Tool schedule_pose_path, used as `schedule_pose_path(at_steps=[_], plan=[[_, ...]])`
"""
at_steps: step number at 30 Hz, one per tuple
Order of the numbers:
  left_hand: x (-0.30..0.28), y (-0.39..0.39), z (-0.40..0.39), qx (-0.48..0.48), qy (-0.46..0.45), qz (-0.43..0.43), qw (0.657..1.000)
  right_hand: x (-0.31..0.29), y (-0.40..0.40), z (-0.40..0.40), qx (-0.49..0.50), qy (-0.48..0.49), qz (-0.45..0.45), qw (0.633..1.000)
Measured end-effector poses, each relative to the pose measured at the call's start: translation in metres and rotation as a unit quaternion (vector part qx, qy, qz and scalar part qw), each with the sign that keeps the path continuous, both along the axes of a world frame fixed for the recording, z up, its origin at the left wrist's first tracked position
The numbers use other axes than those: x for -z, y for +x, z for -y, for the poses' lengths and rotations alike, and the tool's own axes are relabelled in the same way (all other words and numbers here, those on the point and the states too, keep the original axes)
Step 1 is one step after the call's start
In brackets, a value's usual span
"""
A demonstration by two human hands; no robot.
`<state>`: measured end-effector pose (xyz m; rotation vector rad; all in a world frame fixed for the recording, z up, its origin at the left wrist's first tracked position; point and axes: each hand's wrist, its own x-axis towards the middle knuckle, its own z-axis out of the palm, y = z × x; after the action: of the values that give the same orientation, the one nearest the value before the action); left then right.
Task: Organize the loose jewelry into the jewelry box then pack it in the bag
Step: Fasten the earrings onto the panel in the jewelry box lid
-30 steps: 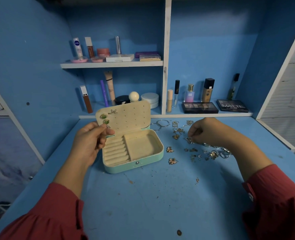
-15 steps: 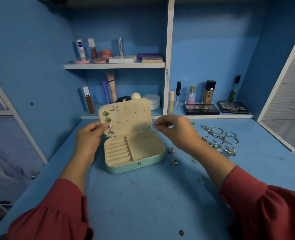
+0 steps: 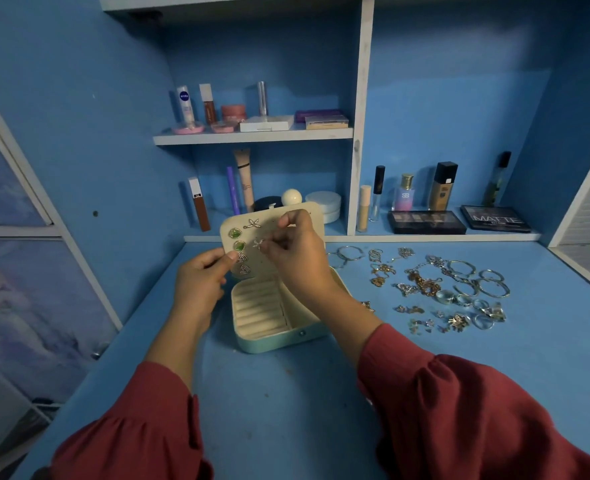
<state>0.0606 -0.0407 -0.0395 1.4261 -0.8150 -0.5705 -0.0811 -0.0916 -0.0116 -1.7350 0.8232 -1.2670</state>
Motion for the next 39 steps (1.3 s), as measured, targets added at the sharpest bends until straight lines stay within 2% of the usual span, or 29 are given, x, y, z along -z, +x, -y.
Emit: schedule_pose_path(at_steps=[14,22,24,26,27,29,31,33,36,39], plan=[[-0.001,0.0,-0.002,0.011,0.002,-0.009,1.0,0.007,0.01,0.005,-0.014,0.019,0.028,0.999],[-0.005,-0.003,-0.007,0.016,0.004,-0.004,1.0,0.006,0.011,0.003,0.067,-0.023,-0.016,0.997],[-0.008,-0.005,-0.009,0.022,0.007,-0.003,1.0,0.006,0.012,0.004,0.155,-0.088,-0.078,0.981],[-0.01,-0.007,-0.011,0.024,0.014,0.001,1.0,0.006,0.012,0.008,0.277,-0.172,-0.155,0.933],[-0.011,-0.006,-0.011,0.024,0.018,0.002,1.0,0.005,0.011,0.01,0.309,-0.199,-0.175,0.914],[-0.012,-0.005,-0.012,0.027,0.024,-0.004,0.999,0.006,0.007,0.014,0.314,-0.234,-0.199,0.898],[-0.015,-0.007,-0.013,0.046,0.024,-0.029,0.998,0.007,0.003,0.018,0.297,-0.24,-0.212,0.9],[-0.02,-0.011,-0.016,0.086,0.015,-0.091,0.992,0.006,0.001,0.021,0.282,-0.236,-0.22,0.903],[-0.029,-0.017,-0.018,0.138,-0.011,-0.199,0.97,0.005,0.0,0.022,0.26,-0.238,-0.212,0.911],[-0.032,-0.02,-0.019,0.15,-0.017,-0.27,0.951,0.006,-0.002,0.023,0.244,-0.251,-0.184,0.918]])
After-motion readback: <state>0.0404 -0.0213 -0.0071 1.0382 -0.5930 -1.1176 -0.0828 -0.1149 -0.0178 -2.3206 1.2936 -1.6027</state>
